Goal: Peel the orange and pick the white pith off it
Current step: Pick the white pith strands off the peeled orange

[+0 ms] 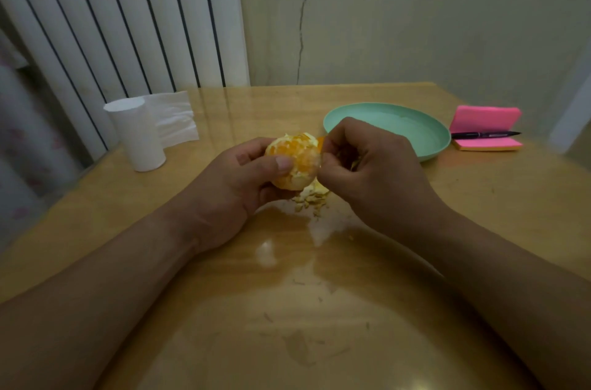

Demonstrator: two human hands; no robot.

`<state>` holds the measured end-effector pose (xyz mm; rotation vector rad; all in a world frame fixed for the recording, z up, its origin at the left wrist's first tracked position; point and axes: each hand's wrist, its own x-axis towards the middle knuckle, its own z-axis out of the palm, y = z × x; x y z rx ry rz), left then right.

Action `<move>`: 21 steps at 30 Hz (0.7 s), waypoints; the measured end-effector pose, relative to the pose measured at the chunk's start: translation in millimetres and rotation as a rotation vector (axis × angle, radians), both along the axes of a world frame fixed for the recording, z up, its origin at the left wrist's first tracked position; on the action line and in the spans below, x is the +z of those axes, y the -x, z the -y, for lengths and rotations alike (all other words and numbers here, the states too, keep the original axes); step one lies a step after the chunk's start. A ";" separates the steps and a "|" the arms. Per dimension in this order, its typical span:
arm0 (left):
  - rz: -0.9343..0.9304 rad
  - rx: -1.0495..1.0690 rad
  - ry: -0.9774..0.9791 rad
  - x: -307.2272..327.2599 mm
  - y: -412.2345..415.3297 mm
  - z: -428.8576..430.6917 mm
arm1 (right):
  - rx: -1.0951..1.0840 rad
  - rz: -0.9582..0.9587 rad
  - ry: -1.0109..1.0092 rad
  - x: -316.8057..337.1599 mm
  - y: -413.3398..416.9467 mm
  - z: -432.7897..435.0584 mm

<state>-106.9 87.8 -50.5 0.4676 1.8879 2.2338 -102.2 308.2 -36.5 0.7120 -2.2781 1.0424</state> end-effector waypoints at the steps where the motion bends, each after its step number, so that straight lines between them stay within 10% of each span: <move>1: 0.006 -0.009 -0.009 0.2 0.3 0.6 | 0.003 0.010 0.012 -0.5 0.7 -0.3; 21: 0.277 0.077 -0.375 7.0 2.0 5.2 | -0.059 0.193 -0.266 -9.9 9.2 -2.7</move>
